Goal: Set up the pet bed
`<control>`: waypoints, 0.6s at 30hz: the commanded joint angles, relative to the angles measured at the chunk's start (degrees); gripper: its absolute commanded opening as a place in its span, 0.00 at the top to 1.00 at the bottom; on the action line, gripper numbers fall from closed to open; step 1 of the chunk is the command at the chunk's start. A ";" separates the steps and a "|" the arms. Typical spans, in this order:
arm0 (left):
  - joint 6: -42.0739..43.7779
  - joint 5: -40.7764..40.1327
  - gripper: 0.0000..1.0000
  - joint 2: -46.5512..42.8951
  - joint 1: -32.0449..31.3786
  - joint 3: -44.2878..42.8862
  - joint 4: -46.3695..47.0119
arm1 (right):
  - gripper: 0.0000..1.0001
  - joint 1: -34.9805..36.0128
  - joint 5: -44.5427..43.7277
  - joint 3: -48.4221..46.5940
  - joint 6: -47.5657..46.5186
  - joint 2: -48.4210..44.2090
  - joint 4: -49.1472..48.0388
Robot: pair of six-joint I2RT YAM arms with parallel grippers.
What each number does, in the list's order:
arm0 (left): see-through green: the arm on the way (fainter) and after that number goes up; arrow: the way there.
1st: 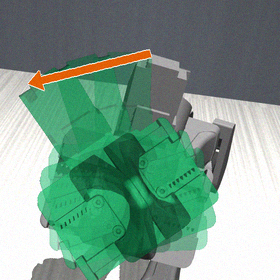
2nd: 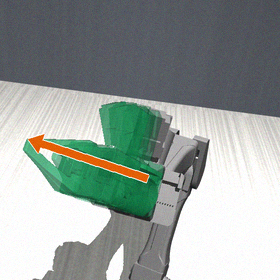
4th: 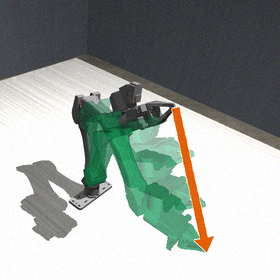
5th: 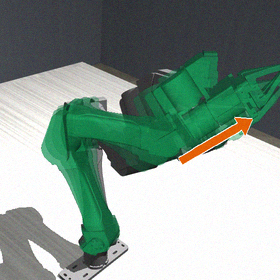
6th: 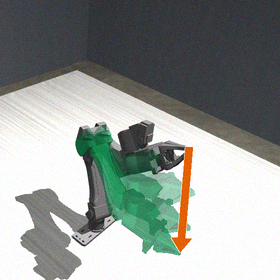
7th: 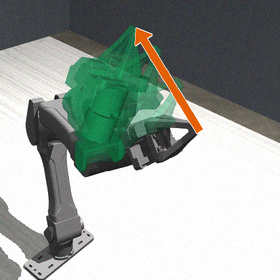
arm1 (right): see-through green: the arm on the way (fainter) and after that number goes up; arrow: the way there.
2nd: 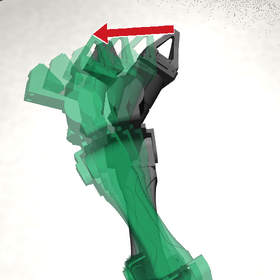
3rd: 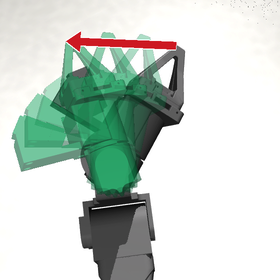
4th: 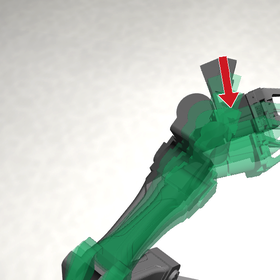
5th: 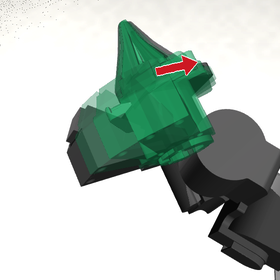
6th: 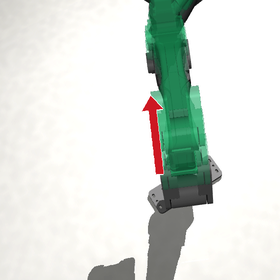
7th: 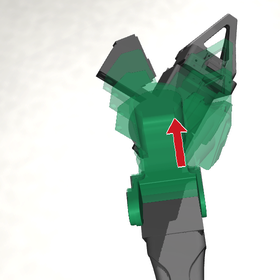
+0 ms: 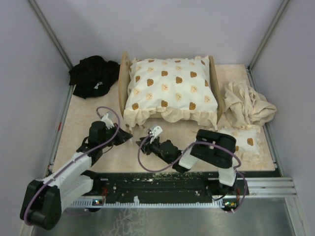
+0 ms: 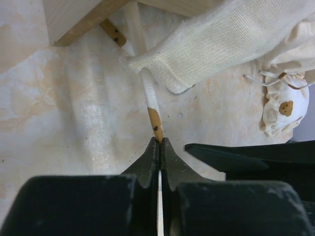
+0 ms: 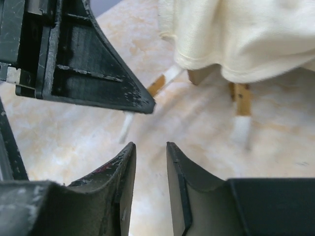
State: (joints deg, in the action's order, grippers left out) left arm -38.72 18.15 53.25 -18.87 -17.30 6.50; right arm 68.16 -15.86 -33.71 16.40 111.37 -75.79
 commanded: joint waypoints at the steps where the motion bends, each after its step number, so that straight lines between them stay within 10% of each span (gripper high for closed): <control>1: 1.31 -2.44 1.00 -1.78 0.18 1.83 0.42 | 0.66 -0.30 -6.37 2.46 -3.66 -11.41 7.09; 18: 1.96 -4.98 1.00 -0.28 0.24 2.85 1.41 | 0.48 -8.97 -2.29 -4.98 -6.87 -2.61 10.57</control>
State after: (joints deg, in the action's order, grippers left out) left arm -37.50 14.15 53.36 -18.85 -14.92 6.87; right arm 60.14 -20.58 -34.74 9.17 105.30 -60.86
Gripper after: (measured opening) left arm 0.009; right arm 0.514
